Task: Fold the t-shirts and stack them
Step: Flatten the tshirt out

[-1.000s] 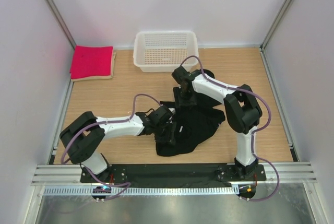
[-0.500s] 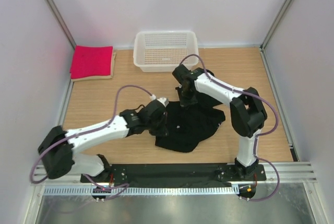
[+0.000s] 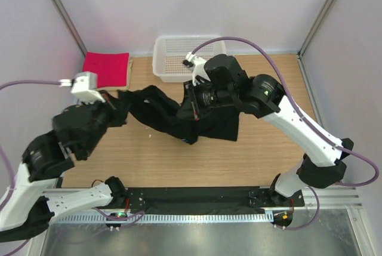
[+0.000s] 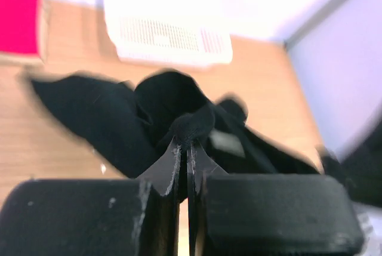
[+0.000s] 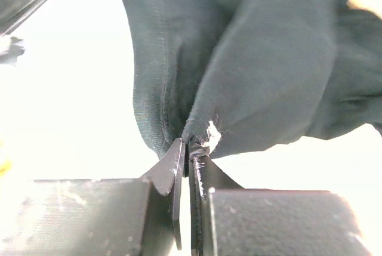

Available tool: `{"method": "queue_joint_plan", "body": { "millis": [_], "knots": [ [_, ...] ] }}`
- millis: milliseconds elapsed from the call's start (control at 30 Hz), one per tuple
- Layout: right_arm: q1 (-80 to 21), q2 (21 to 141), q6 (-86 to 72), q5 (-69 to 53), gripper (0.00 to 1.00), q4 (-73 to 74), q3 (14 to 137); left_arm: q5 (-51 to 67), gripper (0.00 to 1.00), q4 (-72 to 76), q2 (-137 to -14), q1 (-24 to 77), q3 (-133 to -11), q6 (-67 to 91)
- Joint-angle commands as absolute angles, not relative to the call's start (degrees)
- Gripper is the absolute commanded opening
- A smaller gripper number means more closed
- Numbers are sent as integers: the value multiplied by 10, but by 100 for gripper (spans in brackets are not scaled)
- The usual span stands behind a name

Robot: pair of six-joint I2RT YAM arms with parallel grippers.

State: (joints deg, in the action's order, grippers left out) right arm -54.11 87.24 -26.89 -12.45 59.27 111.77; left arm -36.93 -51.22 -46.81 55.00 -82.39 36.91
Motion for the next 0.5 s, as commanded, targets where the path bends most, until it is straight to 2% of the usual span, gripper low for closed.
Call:
{"method": "queue_joint_plan", "body": {
  "millis": [0,200,300,467],
  "knots": [
    [-620,869,-314,-193,1,555,1199,-474,1,-507,-435,548,-888,295],
    [-655,871,-387,-302,1,393,1237,-504,0,-440,-461,548,-1020,168],
    [-663,881,-427,-356,1,308,1244,-519,1,-354,-469,548,-1038,108],
    [-664,891,-437,-347,1,260,1274,-513,1,-205,-516,548,-1064,-36]
  ]
}}
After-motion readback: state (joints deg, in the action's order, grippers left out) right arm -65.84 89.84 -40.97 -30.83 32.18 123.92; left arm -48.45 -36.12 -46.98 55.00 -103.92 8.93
